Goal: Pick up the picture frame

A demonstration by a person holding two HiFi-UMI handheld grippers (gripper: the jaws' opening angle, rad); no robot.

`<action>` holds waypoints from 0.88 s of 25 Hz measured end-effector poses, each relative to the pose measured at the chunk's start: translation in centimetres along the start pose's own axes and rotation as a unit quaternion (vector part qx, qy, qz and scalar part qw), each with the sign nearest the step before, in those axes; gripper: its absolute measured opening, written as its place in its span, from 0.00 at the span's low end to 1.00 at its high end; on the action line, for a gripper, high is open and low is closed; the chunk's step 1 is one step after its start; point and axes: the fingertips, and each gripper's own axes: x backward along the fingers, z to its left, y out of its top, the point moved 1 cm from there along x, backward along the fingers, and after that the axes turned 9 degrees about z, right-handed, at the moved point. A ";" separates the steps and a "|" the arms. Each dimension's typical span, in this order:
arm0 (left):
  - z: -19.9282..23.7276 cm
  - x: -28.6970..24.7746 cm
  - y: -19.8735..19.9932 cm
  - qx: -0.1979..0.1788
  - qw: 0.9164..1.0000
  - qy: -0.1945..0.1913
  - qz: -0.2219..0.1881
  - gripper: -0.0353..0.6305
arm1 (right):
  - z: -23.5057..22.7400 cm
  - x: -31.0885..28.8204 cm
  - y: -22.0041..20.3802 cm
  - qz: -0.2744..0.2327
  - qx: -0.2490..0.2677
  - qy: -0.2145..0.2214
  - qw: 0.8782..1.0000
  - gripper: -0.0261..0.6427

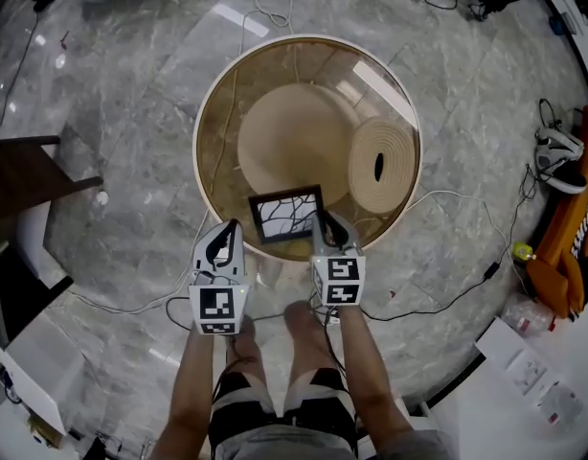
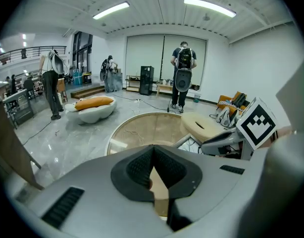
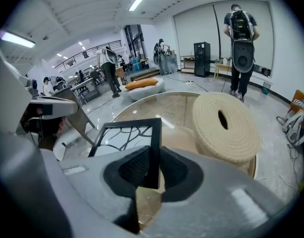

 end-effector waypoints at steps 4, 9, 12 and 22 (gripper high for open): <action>-0.2 2.9 2.3 -0.010 1.000 0.002 -0.016 0.08 | 0.4 3.6 2.1 -0.024 -0.004 -0.008 1.000 0.14; -0.3 6.6 5.5 -0.029 0.999 0.005 -0.038 0.08 | 0.9 8.4 5.2 -0.059 -0.008 -0.022 0.998 0.14; -0.7 9.1 7.7 -0.038 0.998 0.005 -0.054 0.08 | 1.4 11.8 6.8 -0.079 -0.013 -0.029 0.996 0.14; -2.0 18.3 15.4 -0.057 0.992 -0.001 -0.115 0.08 | 3.4 24.2 13.0 -0.156 -0.025 -0.053 0.986 0.14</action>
